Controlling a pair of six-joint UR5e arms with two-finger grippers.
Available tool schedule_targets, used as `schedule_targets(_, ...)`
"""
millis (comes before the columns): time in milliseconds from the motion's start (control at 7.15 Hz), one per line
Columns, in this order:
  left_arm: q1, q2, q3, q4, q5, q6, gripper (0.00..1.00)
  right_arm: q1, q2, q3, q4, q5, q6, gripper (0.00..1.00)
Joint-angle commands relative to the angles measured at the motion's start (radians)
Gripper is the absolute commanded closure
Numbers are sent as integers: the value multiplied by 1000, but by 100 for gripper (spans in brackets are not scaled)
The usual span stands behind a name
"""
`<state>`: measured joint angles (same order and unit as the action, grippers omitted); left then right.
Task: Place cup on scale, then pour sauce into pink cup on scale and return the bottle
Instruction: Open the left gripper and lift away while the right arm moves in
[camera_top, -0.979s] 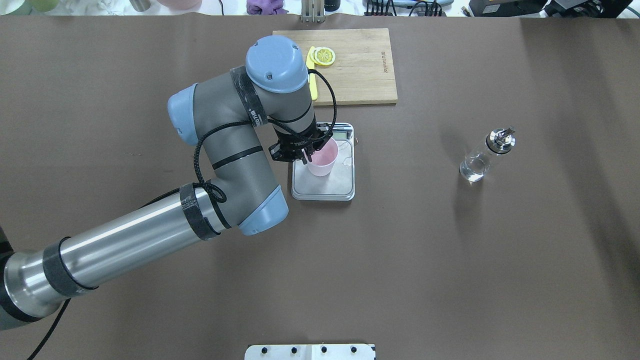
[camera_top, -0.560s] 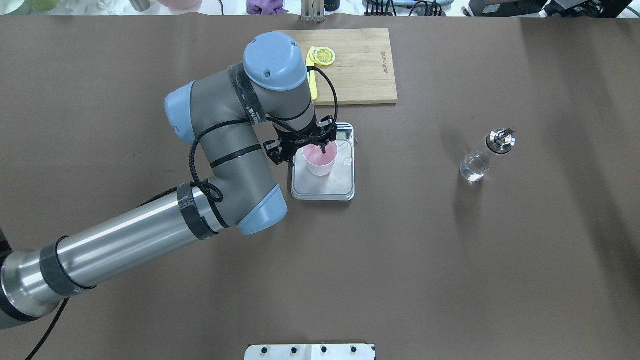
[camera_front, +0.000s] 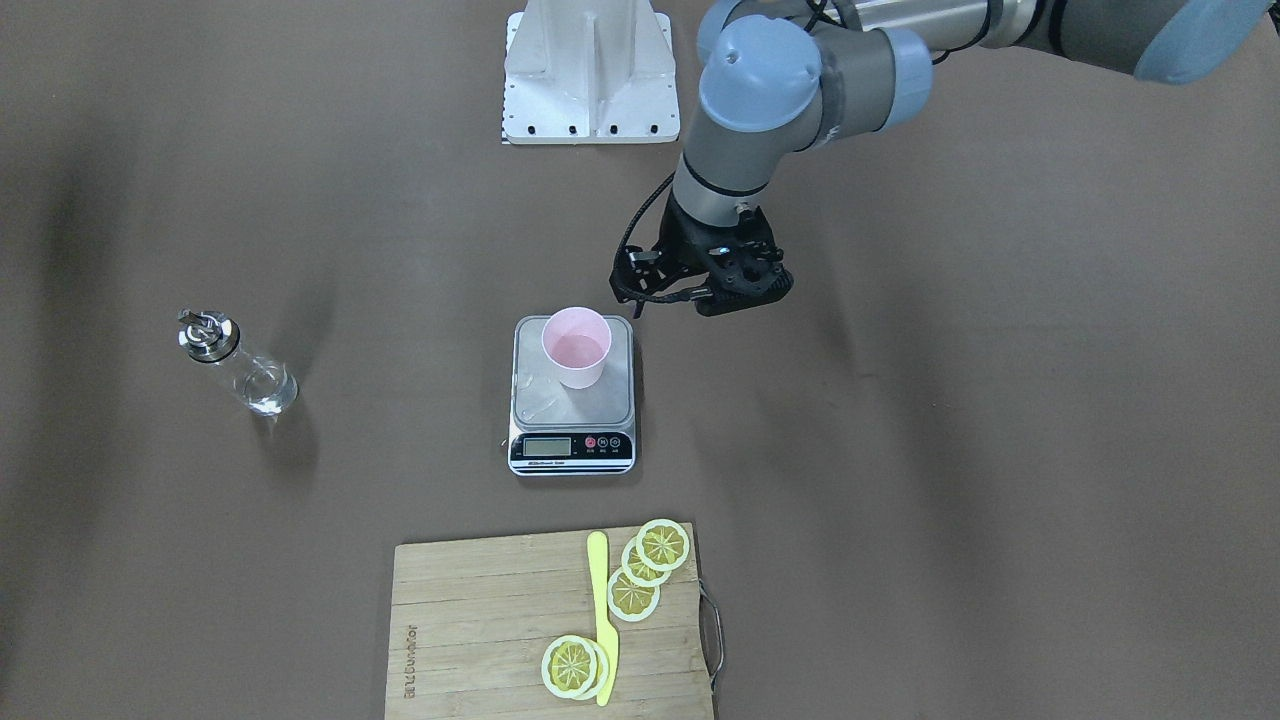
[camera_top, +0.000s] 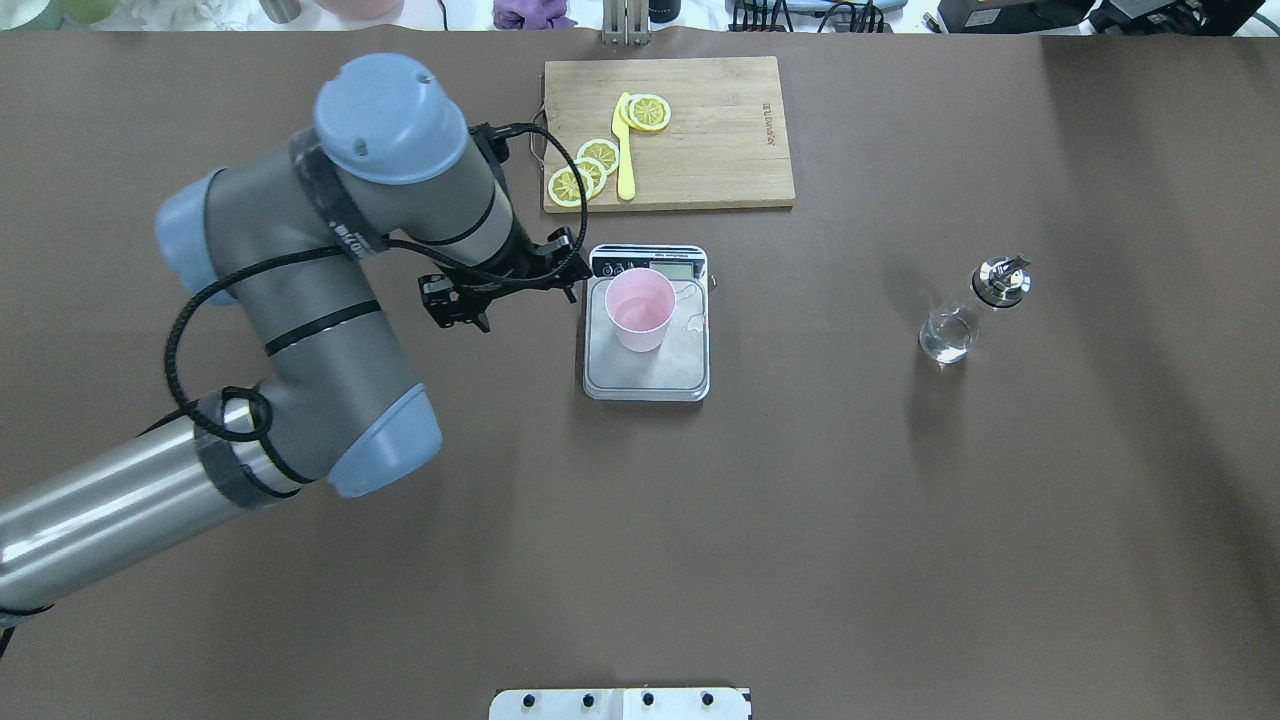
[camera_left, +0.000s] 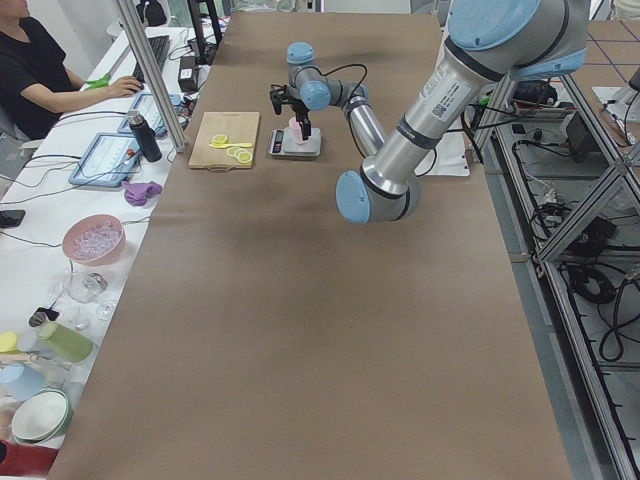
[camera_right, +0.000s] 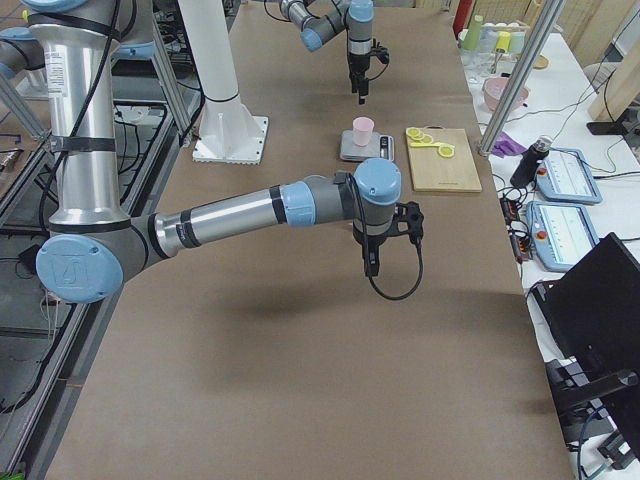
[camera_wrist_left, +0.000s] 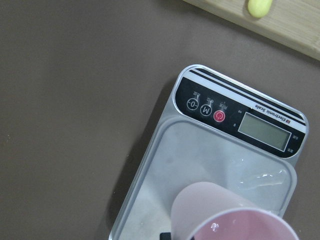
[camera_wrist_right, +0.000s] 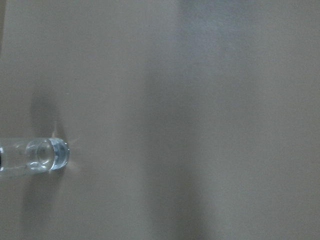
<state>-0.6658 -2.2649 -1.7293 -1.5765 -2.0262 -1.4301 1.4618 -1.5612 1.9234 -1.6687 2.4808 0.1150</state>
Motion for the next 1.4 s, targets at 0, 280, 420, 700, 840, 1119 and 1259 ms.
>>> schedule_targets(0, -21, 77, -78, 7, 4, 25, 2, -134, 15, 162, 1, -95, 70, 0)
schedule_targets(280, -44, 87, -93, 19, 7, 26, 2, -169, 94, 189, 12, -96, 157, 0)
schedule_targets(420, -51, 93, -111, 29, 10, 26, 2, -175, 143, 201, 86, -97, 173, 0)
schedule_targets(700, -58, 94, -113, 36, 14, 26, 2, -176, 136, 189, 199, -123, 178, 0)
schedule_targets(840, -69, 106, -113, 36, 15, 30, 2, -195, 107, 198, 208, -129, 290, 0)
schedule_targets(1119, -74, 128, -116, 35, 15, 30, 2, -355, -98, 210, 570, -350, 466, 0)
schedule_targets(1259, -74, 134, -116, 36, 15, 46, 2, -442, -159, 210, 681, -459, 567, 0)
